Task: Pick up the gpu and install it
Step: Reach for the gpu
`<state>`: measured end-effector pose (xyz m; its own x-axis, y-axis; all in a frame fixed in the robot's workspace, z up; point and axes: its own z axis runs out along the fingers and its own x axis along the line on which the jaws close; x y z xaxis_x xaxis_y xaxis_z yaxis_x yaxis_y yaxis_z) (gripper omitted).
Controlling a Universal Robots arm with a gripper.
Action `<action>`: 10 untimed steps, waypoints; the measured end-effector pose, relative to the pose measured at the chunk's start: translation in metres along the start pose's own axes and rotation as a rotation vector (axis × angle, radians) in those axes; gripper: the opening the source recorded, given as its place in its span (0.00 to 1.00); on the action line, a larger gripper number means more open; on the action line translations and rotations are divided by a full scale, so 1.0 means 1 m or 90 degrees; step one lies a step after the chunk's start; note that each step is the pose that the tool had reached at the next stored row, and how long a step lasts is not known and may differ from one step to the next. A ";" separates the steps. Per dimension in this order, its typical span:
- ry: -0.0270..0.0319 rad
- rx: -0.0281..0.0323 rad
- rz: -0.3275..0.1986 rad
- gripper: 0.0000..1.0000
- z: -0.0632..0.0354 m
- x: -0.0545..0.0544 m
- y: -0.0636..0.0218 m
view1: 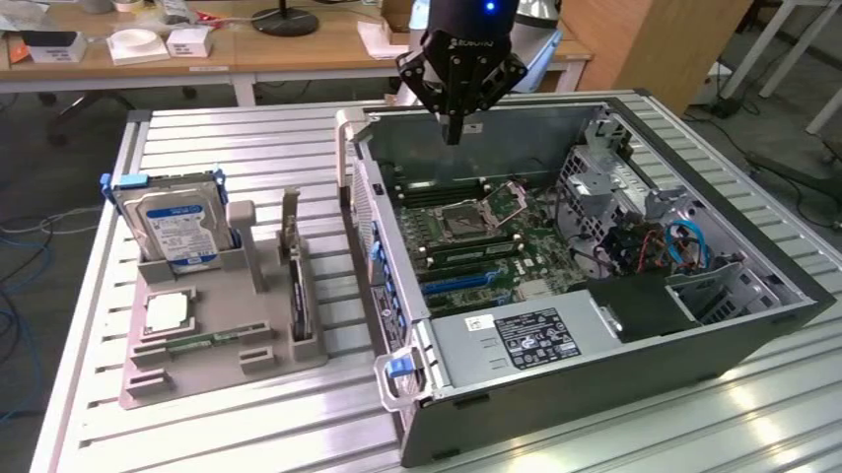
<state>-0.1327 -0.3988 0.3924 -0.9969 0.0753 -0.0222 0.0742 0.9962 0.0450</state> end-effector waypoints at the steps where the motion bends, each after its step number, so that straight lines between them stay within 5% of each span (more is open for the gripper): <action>1: 0.0002 0.0001 0.000 0.10 0.0000 0.001 -0.0001; 10: 0.0001 0.0000 0.000 0.10 0.0005 0.018 -0.0014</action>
<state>-0.1511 -0.3988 0.3915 -0.9969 0.0753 -0.0220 0.0742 0.9962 0.0450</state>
